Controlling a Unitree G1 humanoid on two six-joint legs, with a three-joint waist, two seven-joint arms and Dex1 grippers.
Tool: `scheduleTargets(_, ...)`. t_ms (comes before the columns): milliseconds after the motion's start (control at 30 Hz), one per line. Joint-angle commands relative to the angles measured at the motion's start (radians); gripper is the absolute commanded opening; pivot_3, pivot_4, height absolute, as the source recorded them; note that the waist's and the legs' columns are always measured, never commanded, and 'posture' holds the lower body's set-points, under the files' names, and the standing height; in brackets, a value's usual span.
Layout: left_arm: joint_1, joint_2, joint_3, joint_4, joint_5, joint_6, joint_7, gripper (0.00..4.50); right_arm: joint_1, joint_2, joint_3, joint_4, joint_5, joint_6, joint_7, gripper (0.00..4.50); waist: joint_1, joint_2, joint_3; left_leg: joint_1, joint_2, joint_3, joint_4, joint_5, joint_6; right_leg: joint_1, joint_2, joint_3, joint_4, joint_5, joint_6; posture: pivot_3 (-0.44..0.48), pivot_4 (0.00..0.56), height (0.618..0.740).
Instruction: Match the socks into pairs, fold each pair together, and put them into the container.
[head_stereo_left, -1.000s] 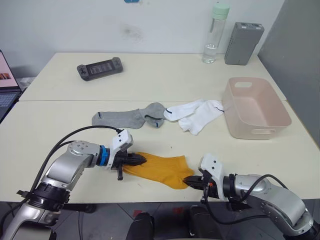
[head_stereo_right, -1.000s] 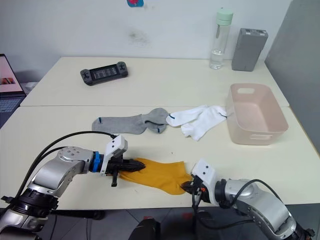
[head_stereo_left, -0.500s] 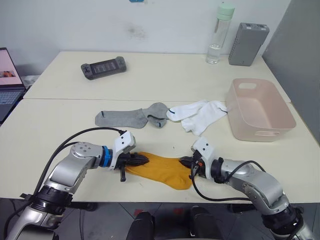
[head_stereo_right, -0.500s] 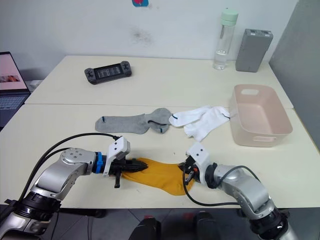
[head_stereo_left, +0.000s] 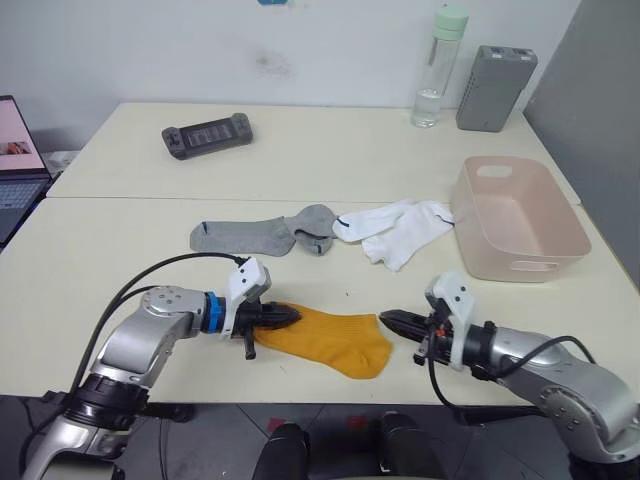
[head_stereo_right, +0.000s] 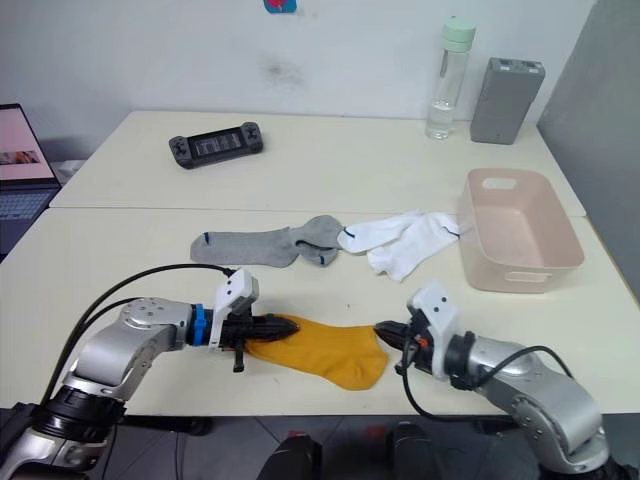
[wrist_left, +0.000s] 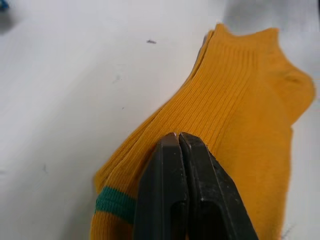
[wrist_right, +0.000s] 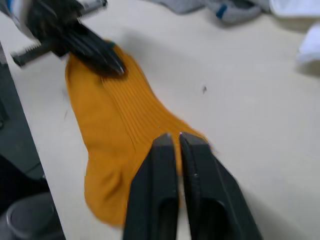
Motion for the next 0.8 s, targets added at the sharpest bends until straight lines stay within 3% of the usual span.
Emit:
scheduleTargets(33,-0.01,0.047,0.019,-0.08,-0.034,-0.003,-0.061,0.0,0.03,-0.022,-0.008,-0.055,0.034,0.017,0.006,1.64,-0.001,0.0,0.0,0.0,0.0,0.0,0.0,0.0,0.0,0.0,0.0,0.0,0.0,0.0,0.0,0.0,0.15,0.74)
scheduleTargets(167,-0.019,0.068,-0.009,-0.068,0.001,-0.063,-0.097,0.0,0.045,-0.004,0.119,-0.015,-0.067,0.006,-0.066,3.06,-0.005,0.0,0.0,0.001,0.001,0.001,0.0,0.0,0.0,0.0,0.001,0.001,0.0,-0.001,-0.001,0.0,0.15,0.74)
scheduleTargets(433,-0.018,0.045,-0.02,-0.029,0.019,-0.106,-0.093,0.0,0.009,0.05,0.246,0.064,-0.181,-0.027,-0.119,3.06,-0.007,0.0,0.0,0.001,0.001,0.001,0.0,0.0,0.0,0.0,0.001,0.001,0.0,-0.001,-0.001,0.0,0.15,0.74)
scheduleTargets(533,-0.016,0.044,-0.018,-0.019,0.021,-0.119,-0.096,0.0,0.0,0.072,0.26,0.056,-0.177,-0.022,-0.116,2.46,-0.008,0.0,0.0,0.001,0.001,0.001,0.0,0.0,0.0,0.0,0.001,0.001,0.0,-0.001,-0.001,0.0,0.15,0.74)
scheduleTargets(767,-0.023,0.027,-0.014,0.008,0.032,-0.148,-0.082,0.0,-0.033,-0.04,0.272,0.005,-0.218,-0.054,-0.05,0.04,-0.004,0.0,0.0,0.001,0.001,0.001,0.0,0.0,0.0,0.0,0.001,0.001,0.0,-0.001,-0.001,0.0,0.15,0.74)
scheduleTargets(800,-0.024,0.025,-0.014,0.008,0.033,-0.148,-0.081,0.0,-0.033,-0.045,0.267,0.002,-0.214,-0.054,-0.045,0.04,-0.002,0.0,0.0,0.001,0.001,0.001,0.0,0.0,0.0,0.0,0.001,0.001,-0.001,-0.001,-0.001,0.0,0.15,0.74)
